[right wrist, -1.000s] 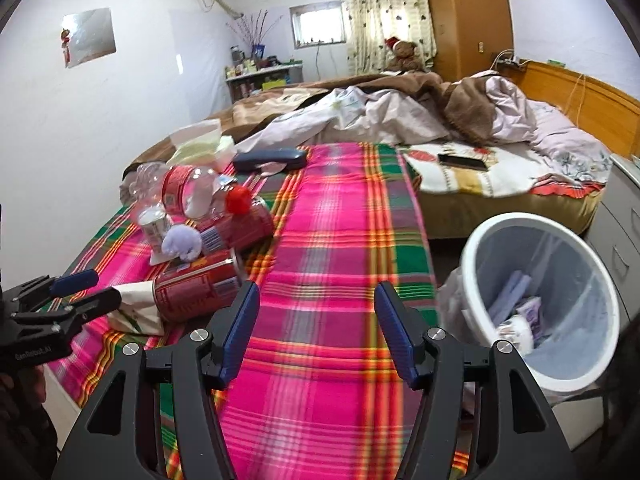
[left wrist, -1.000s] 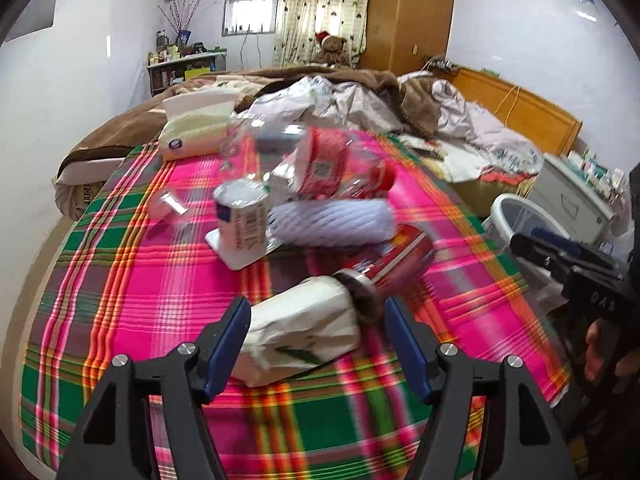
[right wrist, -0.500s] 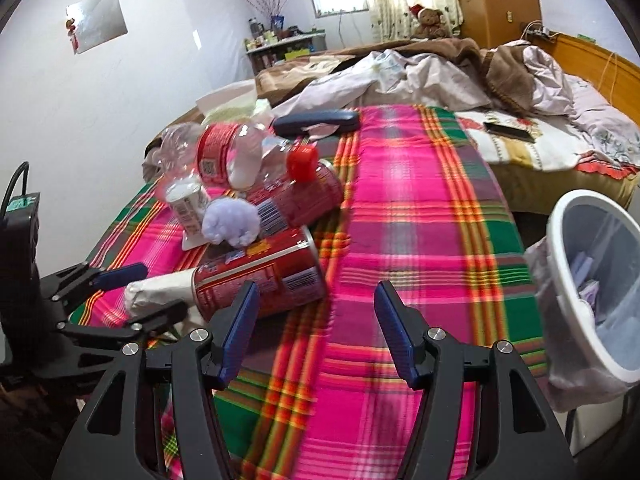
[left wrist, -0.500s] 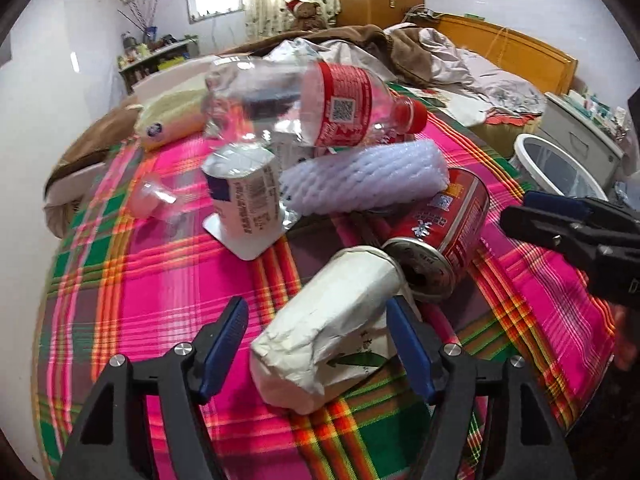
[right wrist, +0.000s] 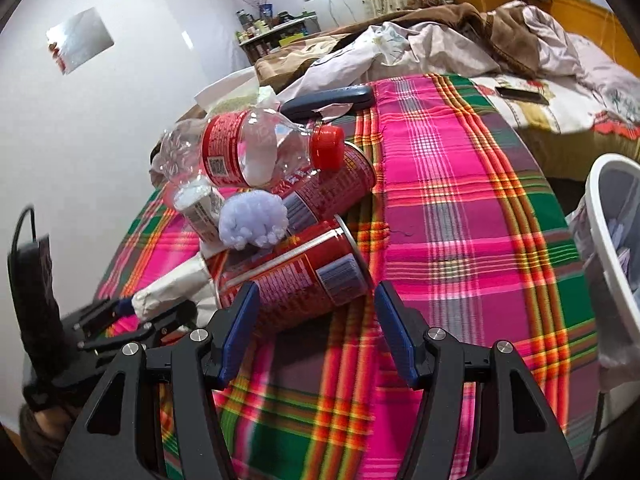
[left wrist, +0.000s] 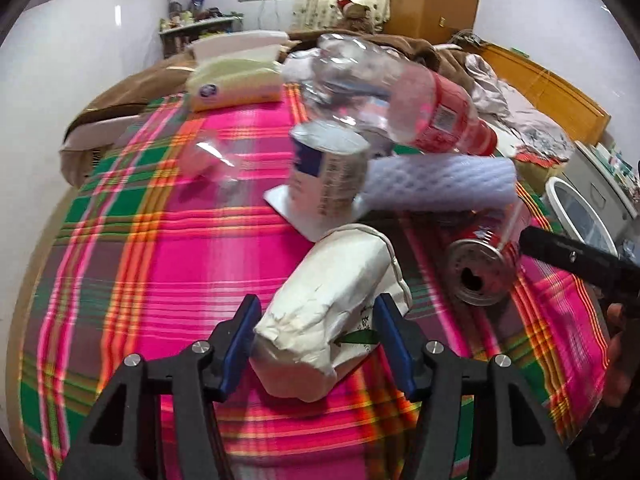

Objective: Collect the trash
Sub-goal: 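Reach the left gripper to the white paper bag while the right gripper reaches the red can, then grasp the white paper bag with the left gripper while the right gripper grasps the red can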

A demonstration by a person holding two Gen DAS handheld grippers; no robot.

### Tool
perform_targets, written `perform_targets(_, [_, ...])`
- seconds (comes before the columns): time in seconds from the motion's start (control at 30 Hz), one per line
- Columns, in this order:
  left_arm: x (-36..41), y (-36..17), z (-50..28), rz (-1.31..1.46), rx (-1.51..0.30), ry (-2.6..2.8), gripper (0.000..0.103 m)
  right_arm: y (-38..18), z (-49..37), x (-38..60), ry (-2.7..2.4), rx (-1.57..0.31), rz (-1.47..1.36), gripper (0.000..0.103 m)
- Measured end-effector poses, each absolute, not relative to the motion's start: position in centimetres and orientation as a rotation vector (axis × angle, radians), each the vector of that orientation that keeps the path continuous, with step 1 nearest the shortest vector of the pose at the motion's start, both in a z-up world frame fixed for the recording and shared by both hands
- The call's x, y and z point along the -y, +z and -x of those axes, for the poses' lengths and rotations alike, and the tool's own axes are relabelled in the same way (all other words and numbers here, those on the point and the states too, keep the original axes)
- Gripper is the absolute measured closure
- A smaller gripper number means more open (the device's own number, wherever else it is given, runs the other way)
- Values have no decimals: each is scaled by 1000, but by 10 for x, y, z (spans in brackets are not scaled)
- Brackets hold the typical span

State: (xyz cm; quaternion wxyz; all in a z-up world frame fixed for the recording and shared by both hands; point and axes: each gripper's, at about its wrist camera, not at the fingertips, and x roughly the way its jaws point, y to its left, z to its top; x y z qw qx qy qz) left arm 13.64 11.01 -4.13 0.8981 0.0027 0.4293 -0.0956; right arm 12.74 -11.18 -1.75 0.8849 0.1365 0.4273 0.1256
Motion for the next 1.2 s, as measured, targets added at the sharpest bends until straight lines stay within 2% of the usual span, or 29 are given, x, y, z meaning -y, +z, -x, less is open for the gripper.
perform_targets(0.13, [-119, -41, -133, 3, -889, -174, 42, -21, -137, 109, 248, -929, -370, 34])
perform_targets(0.33, [-123, -44, -135, 30, -898, -190, 42, -28, -147, 104, 194, -950, -439, 31])
perform_targets(0.53, [-126, -39, -140, 38, -890, -208, 42, -32, -162, 92, 161, -996, -376, 28])
perform_targets(0.7, [-126, -38, -144, 21, -888, -217, 35, -39, -162, 81, 172, -1056, -254, 28])
perform_targets(0.93, [-118, -42, -147, -59, -905, -221, 29, -36, -150, 92, 159, -1022, -210, 28])
perform_targets(1.2, [-107, -49, -153, -64, -935, -270, 28, -37, -135, 95, 117, -1018, -63, 28])
